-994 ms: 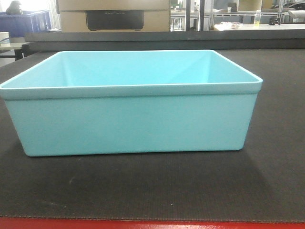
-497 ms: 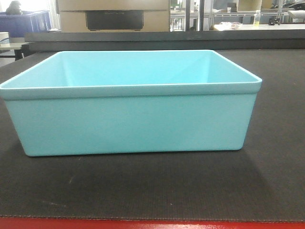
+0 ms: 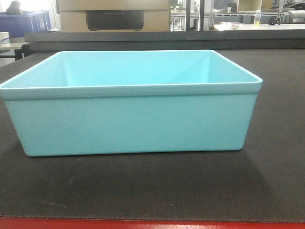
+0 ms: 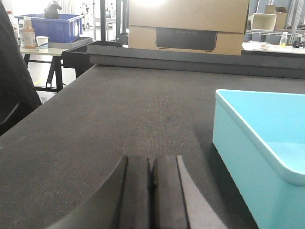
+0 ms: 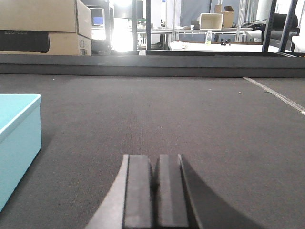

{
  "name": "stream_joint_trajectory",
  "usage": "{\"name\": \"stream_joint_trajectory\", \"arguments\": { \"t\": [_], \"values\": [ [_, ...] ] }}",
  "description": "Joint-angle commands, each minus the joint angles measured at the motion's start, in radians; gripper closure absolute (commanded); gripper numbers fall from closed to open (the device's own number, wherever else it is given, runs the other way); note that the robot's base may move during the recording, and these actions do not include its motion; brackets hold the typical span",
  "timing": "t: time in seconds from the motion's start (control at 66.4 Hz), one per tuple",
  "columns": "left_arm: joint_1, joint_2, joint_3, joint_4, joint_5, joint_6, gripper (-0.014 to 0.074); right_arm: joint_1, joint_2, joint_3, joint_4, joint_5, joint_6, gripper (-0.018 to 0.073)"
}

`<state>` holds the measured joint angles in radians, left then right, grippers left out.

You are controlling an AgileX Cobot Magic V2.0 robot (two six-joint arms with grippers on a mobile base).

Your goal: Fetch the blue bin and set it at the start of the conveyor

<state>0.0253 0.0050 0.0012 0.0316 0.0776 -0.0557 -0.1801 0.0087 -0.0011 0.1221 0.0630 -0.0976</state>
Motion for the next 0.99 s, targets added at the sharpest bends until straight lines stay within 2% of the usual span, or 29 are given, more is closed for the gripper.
{"name": "stream_joint_trajectory", "arguments": {
  "t": [0.0, 0.979],
  "values": [
    [0.001, -0.005, -0.001, -0.005, -0.016, -0.001, 0.0707, -0.005, -0.009, 0.001, -0.004, -0.012, -0.010, 0.0721],
    [0.001, -0.005, -0.001, -0.005, -0.016, -0.001, 0.0707, -0.005, -0.009, 0.001, -0.004, -0.012, -0.010, 0.0721]
  ]
}}
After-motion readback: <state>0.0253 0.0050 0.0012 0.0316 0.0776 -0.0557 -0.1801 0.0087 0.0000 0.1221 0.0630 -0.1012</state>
